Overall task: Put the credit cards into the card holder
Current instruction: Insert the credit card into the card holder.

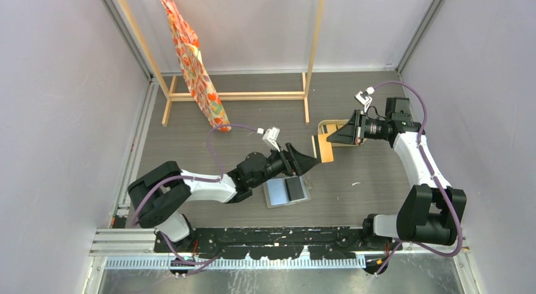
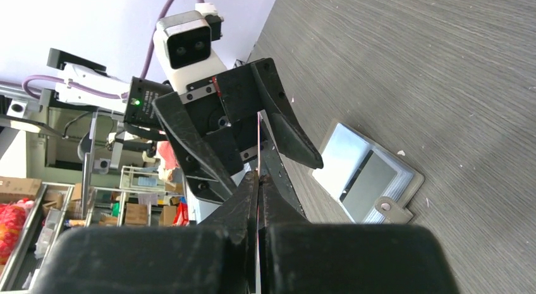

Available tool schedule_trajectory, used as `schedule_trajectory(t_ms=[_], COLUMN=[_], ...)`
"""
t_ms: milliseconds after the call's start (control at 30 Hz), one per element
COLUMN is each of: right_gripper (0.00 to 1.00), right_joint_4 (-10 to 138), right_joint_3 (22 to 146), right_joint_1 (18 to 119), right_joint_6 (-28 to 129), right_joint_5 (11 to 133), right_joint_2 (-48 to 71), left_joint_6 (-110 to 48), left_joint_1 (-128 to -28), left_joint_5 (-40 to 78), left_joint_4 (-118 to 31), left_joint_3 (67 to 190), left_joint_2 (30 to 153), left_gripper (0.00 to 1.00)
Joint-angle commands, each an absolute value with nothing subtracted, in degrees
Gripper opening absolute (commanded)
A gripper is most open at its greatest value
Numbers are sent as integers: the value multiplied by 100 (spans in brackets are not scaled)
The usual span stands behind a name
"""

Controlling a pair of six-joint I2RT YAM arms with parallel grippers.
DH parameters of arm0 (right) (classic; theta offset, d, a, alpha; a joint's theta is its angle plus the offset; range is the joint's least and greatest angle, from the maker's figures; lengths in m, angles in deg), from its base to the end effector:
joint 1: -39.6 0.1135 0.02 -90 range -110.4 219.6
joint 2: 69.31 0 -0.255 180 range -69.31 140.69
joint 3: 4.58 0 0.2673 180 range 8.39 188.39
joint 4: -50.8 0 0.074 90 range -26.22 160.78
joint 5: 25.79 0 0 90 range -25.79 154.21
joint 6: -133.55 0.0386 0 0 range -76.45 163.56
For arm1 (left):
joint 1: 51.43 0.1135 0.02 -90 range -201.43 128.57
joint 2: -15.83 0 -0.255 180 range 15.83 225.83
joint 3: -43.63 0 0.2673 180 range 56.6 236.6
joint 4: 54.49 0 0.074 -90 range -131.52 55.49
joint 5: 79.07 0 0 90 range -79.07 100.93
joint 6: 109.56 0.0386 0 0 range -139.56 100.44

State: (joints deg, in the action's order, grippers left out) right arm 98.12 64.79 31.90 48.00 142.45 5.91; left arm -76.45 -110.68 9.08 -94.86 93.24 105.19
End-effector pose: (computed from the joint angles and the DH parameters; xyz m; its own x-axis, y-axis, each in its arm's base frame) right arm 0.2726 0.0013 0.2673 -0.8338 0.1287 -0.5368 -0.4910 0.2714 0.8278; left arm 0.1725 -0.2875 0.1988 -0.7026 -0.4564 -0.5459 0.4648 0.2865 -0.8378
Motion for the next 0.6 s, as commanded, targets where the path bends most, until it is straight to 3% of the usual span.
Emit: schedule_trajectory(t_ms=[0,100,433,467,567], right_gripper=[1,1,1,1,1], right_joint_4=[9734,9744,9755,9753,9761], right_joint_3=[6501,6474,6430,6421,6411], right_joint_1=[3220,3237,3407,3424,3480], right_joint_6=[4730,4702,4622,4613,4580], right_joint_5=[14520,14509,14357,14338,14290], right_joint_2=[442,460,574,587,610], left_joint_6=[-7880,-7994,-8045,-8055,-8103], left_joint_1=[-11091,-11091,-11077,-11067,-11042], left_joint_5=[986,996,990,999,1045], left_joint_4=[-10582,-10985,-11131,-11157,-11199], left_joint_3=[9527,9528,9579,9584,9606], left_joint_2=[10829,10985,10983,10985,11011], left_gripper=[69,58,44,40,8])
